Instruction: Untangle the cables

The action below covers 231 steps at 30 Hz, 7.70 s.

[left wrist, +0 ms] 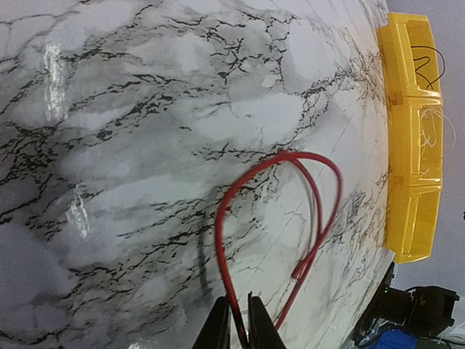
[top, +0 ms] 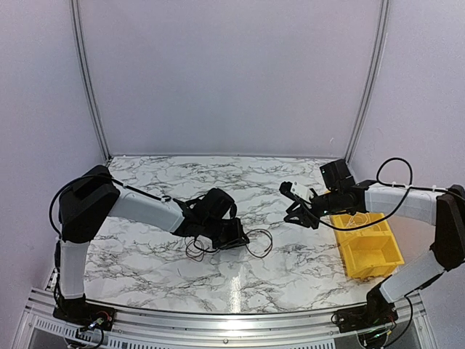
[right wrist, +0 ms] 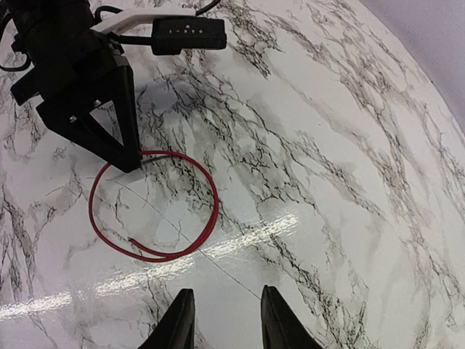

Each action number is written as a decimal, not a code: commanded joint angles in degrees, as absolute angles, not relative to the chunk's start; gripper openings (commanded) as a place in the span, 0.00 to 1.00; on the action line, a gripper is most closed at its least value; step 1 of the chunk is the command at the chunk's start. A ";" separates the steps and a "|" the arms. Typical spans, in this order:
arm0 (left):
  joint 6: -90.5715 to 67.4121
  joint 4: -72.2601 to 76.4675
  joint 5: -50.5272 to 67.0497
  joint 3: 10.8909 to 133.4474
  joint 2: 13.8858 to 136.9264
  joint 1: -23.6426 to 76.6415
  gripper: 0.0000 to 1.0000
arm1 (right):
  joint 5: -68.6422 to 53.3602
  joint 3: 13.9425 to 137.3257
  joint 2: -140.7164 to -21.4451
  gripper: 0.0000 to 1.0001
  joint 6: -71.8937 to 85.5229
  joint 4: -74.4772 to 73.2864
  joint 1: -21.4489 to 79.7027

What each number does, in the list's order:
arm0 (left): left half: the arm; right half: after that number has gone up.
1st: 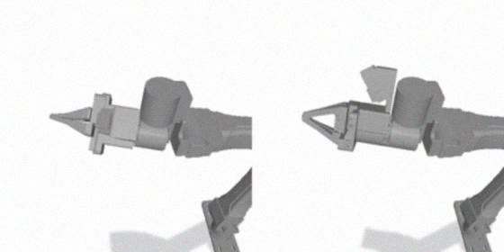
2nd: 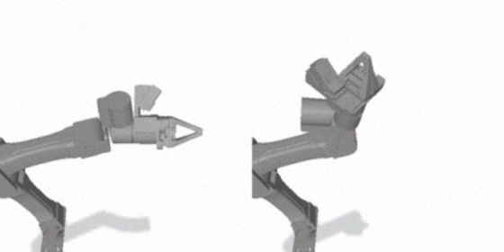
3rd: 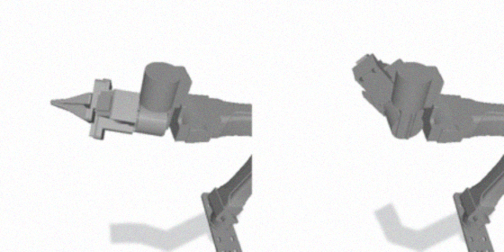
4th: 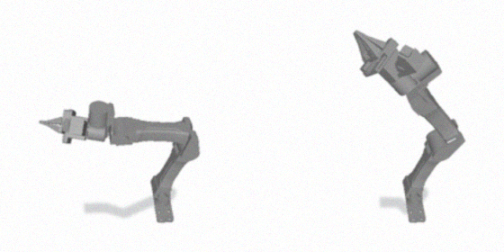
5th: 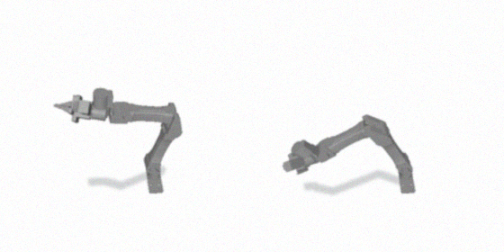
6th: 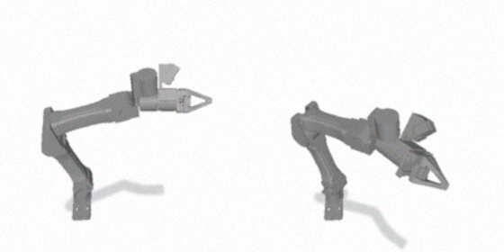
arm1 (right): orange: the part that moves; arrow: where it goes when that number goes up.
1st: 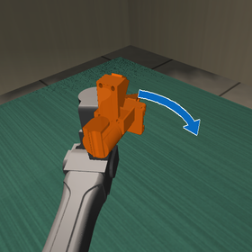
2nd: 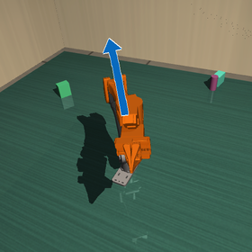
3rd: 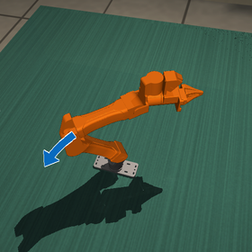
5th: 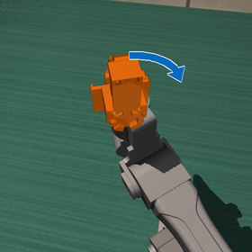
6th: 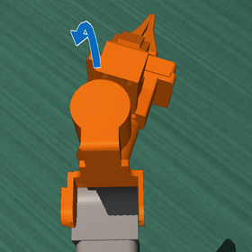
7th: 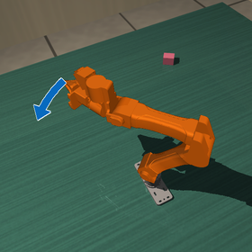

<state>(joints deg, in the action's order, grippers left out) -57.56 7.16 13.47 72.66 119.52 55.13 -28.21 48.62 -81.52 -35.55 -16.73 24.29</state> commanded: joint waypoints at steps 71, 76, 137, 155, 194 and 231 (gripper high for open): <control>-10.54 -12.39 -16.18 69.87 91.57 60.81 0.58 | 20.69 55.38 -59.63 0.45 -61.44 -77.14 4.83; -9.92 -12.48 -17.37 69.90 91.32 61.08 0.58 | 19.76 58.23 -61.43 0.54 -62.70 -74.04 4.83; -27.37 10.95 -7.75 44.80 88.29 51.50 0.00 | -30.75 52.71 -86.66 0.43 -36.94 -17.01 31.73; -26.14 11.52 -2.02 48.48 69.71 52.77 0.00 | -34.82 69.26 -93.55 0.57 -35.82 -26.89 42.96; -39.22 24.73 -2.71 44.10 66.18 52.78 0.00 | -48.71 75.71 -105.28 0.53 -25.28 -12.06 46.30; -63.89 67.59 -14.27 11.86 90.20 52.78 0.00 | -18.98 75.19 -109.23 0.51 -39.45 -22.19 53.98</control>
